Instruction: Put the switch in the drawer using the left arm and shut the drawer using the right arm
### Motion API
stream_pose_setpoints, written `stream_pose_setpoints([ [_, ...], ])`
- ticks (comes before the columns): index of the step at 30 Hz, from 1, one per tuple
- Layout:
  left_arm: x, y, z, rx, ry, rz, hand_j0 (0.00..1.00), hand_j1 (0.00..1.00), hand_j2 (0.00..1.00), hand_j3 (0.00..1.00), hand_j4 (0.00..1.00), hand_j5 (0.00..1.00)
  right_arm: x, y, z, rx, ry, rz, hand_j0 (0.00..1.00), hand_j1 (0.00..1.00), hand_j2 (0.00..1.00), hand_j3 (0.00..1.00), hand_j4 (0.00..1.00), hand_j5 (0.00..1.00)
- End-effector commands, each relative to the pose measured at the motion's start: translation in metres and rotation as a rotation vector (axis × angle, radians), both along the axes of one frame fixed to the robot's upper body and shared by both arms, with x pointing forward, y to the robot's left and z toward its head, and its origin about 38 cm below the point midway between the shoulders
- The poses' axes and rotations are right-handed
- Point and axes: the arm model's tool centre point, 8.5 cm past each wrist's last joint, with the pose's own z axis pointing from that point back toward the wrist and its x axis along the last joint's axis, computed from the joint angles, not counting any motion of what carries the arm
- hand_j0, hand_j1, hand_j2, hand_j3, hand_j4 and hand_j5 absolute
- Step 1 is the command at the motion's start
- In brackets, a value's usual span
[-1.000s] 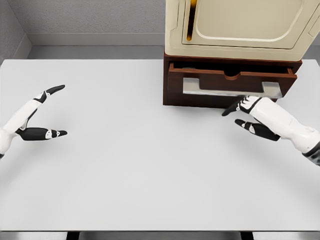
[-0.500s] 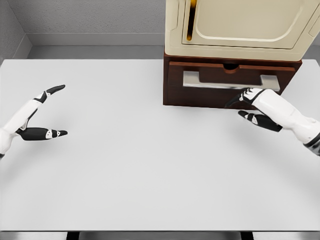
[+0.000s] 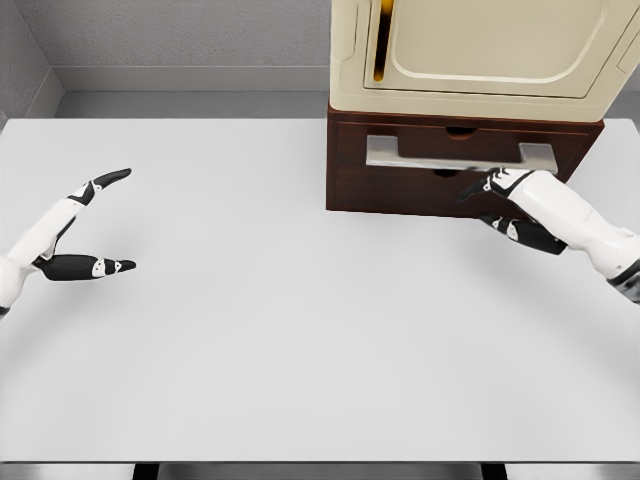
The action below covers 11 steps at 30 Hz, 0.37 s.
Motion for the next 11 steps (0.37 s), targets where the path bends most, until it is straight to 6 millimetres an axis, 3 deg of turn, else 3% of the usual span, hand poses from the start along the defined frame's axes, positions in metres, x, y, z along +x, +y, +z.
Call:
stream_pose_setpoints([
  [1, 0.0, -0.001, 0.001, -0.011, -0.002, -0.001, 1.0, 1.0, 1.0, 1.0, 1.0, 1.0, 0.0, 0.0, 0.0, 0.011, 0.001, -0.003, 0.61, 0.61, 0.61, 0.61, 0.61, 0.61],
  [4, 0.0, -0.001, 0.0, -0.013, -0.001, 0.0, 1.0, 1.0, 1.0, 1.0, 1.0, 1.0, -0.006, 0.002, 0.005, 0.003, -0.01, 0.015, 0.63, 0.63, 0.63, 0.63, 0.63, 0.63],
  [7, -0.003, -0.005, 0.002, -0.012, -0.009, -0.01, 1.0, 1.0, 1.0, 1.0, 1.0, 1.0, -0.028, -0.003, 0.007, -0.062, 0.012, 0.053, 0.65, 0.65, 0.65, 0.65, 0.65, 0.65],
  [11, -0.006, -0.011, 0.005, -0.014, -0.021, -0.023, 1.0, 1.0, 1.0, 1.0, 1.0, 1.0, -0.047, -0.029, 0.013, -0.095, 0.016, 0.002, 0.66, 0.66, 0.66, 0.66, 0.66, 0.66],
])
